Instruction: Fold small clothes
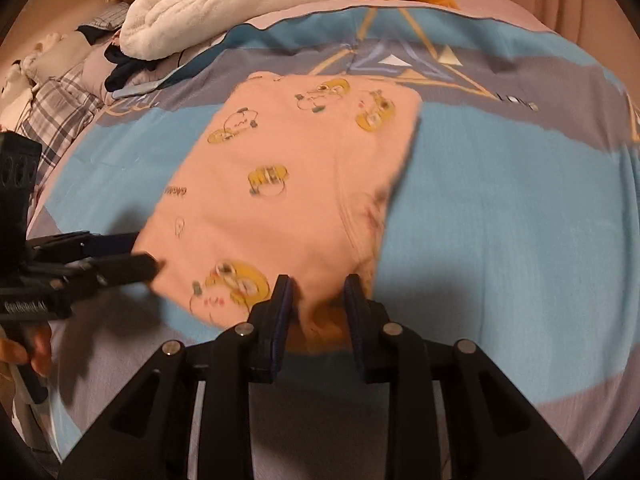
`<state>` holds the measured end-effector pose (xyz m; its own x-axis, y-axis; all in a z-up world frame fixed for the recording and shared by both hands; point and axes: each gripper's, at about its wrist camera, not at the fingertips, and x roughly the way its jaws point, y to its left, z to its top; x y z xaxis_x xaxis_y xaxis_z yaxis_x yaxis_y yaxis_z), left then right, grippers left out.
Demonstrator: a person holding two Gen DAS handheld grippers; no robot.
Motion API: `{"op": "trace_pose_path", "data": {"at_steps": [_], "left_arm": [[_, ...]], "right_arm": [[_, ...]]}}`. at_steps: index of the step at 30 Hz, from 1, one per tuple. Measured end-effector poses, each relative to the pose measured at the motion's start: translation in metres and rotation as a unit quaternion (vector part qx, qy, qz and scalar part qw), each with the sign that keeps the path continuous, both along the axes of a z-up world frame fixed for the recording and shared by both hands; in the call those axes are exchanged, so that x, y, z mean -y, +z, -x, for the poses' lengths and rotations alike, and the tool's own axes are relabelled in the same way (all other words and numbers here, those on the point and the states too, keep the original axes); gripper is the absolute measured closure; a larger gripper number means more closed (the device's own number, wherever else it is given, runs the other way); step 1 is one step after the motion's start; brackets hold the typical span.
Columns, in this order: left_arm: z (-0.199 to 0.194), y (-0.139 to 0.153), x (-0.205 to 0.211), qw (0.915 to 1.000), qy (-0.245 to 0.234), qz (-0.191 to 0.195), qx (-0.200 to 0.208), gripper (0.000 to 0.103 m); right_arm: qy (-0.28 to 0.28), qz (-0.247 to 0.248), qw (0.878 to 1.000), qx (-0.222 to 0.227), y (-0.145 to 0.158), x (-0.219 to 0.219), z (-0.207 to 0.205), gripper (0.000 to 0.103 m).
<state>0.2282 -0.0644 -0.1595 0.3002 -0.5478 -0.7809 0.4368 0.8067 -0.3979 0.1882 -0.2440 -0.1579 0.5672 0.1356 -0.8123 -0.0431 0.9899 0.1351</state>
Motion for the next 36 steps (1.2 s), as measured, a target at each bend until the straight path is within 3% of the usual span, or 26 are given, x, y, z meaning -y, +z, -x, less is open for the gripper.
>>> {"op": "trace_pose_path", "data": {"at_steps": [2,5,7,8,11,14,18,21,26,36], "left_arm": [[0.007,0.005,-0.009,0.9999,0.007,0.011,-0.003,0.047],[0.016,0.012,-0.023,0.9995,0.016,0.027,-0.008,0.042],[0.022,0.016,-0.034,0.9988,0.027,0.038,-0.013,0.021],[0.025,0.017,-0.04,0.9983,0.034,0.046,-0.013,0.019],[0.024,0.016,-0.056,0.995,0.051,0.081,-0.03,0.019],[0.017,0.012,-0.065,0.9904,0.065,0.109,-0.053,0.014],[0.0,0.002,-0.063,0.9818,0.068,0.156,-0.085,0.013],[-0.014,-0.008,-0.056,0.9745,0.063,0.185,-0.11,0.013],[-0.04,-0.017,-0.039,0.9684,0.059,0.206,-0.127,0.013],[-0.083,-0.019,0.001,0.9766,0.032,0.178,-0.117,0.013]], "right_arm": [[-0.014,-0.022,1.0,-0.01,0.003,0.008,0.011,0.062],[-0.024,-0.05,0.998,-0.014,0.006,0.019,0.026,0.051],[-0.031,-0.066,0.997,-0.008,0.011,0.026,0.041,0.041],[-0.035,-0.077,0.996,-0.006,0.013,0.029,0.047,0.032],[-0.039,-0.118,0.992,0.004,0.02,0.038,0.059,0.019],[-0.044,-0.17,0.985,0.004,0.022,0.048,0.061,0.015],[-0.068,-0.253,0.965,-0.009,0.012,0.064,0.046,0.015],[-0.082,-0.283,0.955,-0.011,0.006,0.069,0.033,0.014],[-0.096,-0.295,0.951,-0.018,-0.002,0.076,0.003,0.014],[-0.096,-0.287,0.953,-0.016,-0.01,0.081,-0.064,0.015]]}}
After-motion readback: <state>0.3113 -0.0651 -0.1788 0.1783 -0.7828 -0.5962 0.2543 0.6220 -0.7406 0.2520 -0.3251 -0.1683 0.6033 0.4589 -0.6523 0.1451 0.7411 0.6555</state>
